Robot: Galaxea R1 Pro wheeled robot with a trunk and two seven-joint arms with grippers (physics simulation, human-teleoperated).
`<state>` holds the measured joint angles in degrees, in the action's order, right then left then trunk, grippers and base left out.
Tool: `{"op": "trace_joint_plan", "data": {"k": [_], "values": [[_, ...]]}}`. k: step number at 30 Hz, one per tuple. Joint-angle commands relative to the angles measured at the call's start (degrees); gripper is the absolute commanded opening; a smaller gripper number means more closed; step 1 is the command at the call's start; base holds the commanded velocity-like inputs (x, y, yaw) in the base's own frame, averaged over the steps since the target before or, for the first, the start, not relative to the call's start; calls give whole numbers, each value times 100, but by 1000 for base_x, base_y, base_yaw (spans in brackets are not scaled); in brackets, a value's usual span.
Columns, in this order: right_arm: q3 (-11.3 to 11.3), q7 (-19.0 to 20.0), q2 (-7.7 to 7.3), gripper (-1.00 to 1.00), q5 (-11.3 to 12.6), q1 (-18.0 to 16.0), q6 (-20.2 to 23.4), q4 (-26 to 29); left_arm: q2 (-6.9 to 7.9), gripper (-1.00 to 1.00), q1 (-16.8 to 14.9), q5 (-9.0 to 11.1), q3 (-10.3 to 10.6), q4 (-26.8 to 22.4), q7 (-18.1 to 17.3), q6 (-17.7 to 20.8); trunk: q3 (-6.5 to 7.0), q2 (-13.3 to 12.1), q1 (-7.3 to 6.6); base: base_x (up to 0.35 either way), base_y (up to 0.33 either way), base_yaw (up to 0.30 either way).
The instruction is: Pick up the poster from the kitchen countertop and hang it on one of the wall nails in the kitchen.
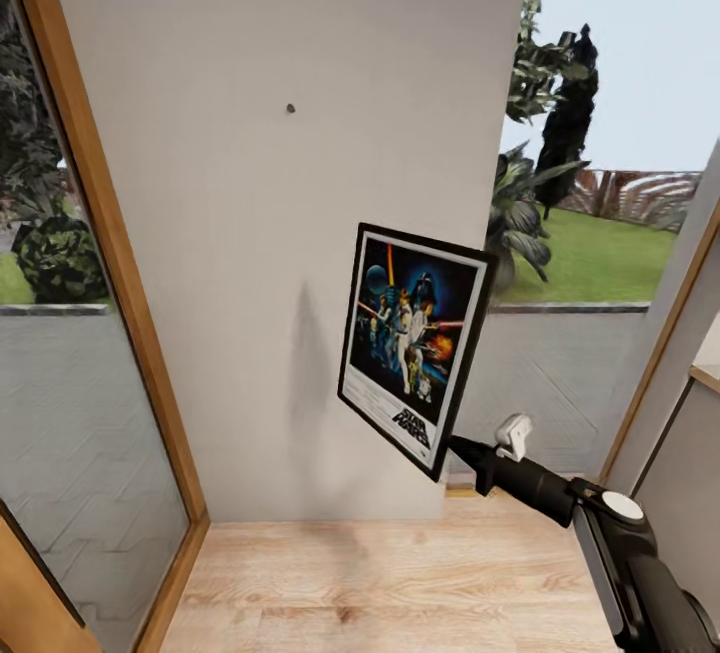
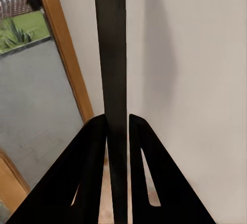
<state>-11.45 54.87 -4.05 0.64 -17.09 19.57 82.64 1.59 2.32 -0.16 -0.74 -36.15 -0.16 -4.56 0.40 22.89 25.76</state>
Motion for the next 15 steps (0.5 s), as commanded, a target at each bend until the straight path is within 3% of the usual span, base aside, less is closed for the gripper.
{"op": "trace_joint_plan", "data": {"k": [1, 7, 15], "values": [[31, 40, 1, -100, 15, -8, 165, 95, -1, 100, 2, -2, -5, -3, -2, -10, -1, 3, 2, 0, 0, 0], [151, 56, 1, -100, 22, -178, 890, 397, -1, 100, 1, -2, -5, 12, -2, -12, -1, 3, 2, 0, 0, 0], [638, 485, -6, -100, 21, -1058, 1813, 480, -1, 100, 1, -2, -5, 127, -2, -18, -1, 3, 2, 0, 0, 0]]}}
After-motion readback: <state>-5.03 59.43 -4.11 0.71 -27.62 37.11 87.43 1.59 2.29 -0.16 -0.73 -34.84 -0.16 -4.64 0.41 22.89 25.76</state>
